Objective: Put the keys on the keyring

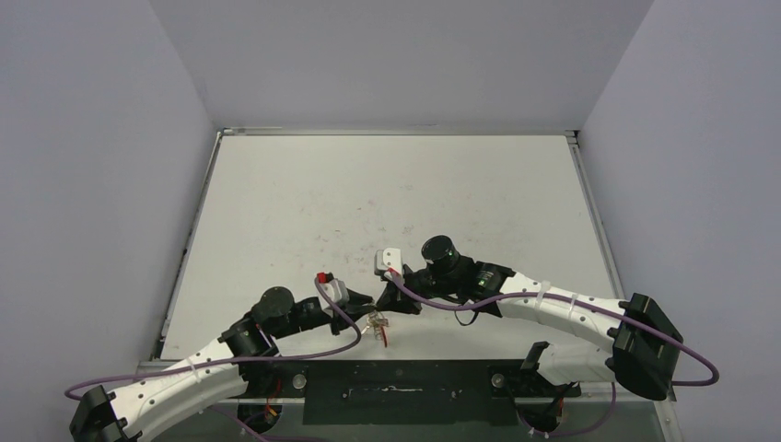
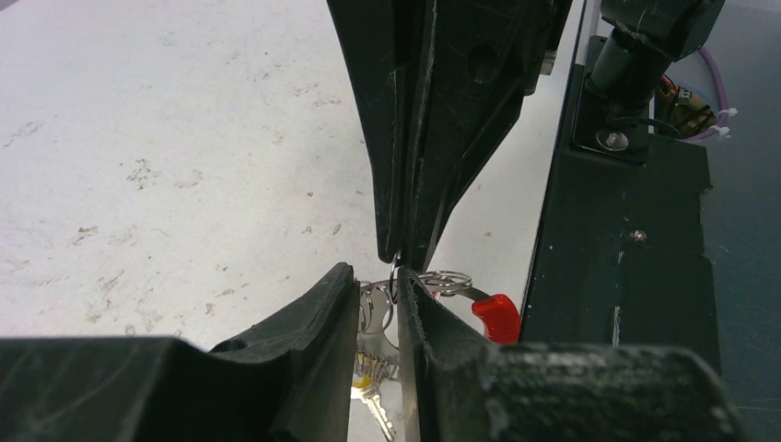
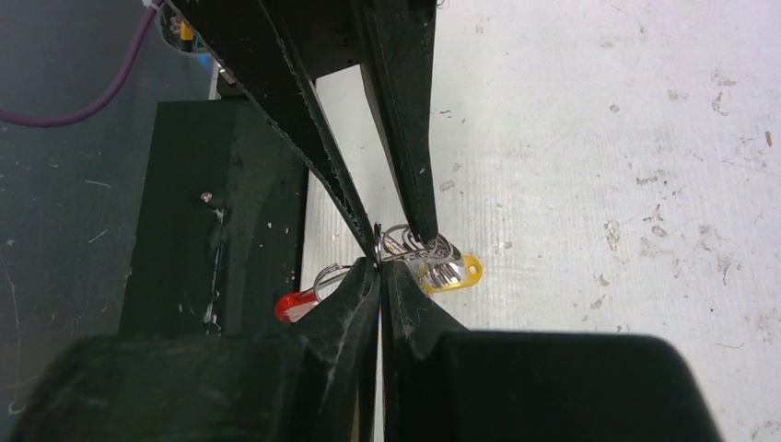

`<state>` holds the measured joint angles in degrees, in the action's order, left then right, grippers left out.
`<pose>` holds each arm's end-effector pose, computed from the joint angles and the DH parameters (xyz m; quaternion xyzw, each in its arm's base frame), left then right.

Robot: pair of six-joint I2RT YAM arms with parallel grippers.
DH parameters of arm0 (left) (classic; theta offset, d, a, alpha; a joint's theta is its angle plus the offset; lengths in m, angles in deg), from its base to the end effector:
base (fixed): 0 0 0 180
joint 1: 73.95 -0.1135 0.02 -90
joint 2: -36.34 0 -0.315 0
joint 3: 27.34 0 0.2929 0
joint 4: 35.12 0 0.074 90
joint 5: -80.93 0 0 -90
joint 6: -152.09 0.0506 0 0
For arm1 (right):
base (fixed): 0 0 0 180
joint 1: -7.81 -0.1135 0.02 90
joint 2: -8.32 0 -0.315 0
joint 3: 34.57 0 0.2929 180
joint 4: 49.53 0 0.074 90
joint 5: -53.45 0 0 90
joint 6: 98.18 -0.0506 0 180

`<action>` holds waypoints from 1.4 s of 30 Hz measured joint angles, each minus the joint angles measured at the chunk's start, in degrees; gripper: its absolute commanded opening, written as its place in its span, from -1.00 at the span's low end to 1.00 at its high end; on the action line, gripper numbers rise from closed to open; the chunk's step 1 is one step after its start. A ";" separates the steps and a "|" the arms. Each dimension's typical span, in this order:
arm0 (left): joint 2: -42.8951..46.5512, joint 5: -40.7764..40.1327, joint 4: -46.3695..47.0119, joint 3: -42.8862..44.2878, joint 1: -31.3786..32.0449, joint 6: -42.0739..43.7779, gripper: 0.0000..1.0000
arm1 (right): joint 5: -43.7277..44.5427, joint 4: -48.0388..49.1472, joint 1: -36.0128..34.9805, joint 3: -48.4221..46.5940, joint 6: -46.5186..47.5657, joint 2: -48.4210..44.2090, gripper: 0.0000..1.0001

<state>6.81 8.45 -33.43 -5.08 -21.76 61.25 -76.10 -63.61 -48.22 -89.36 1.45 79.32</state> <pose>0.0849 -0.1343 0.2198 0.4094 0.6154 -0.3974 0.5438 0.1388 0.2637 0.2726 -0.5840 0.5945 0.4542 0.3150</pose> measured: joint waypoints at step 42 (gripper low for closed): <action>2.82 -0.55 -2.91 0.85 0.00 -0.48 -0.60 | 0.00 1.36 -0.33 0.02 -2.27 -0.31 -1.00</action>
<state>9.62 7.90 -36.33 -4.22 -21.76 60.77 -76.10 -62.26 -48.54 -89.33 -0.82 79.01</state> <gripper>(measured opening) 0.200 0.029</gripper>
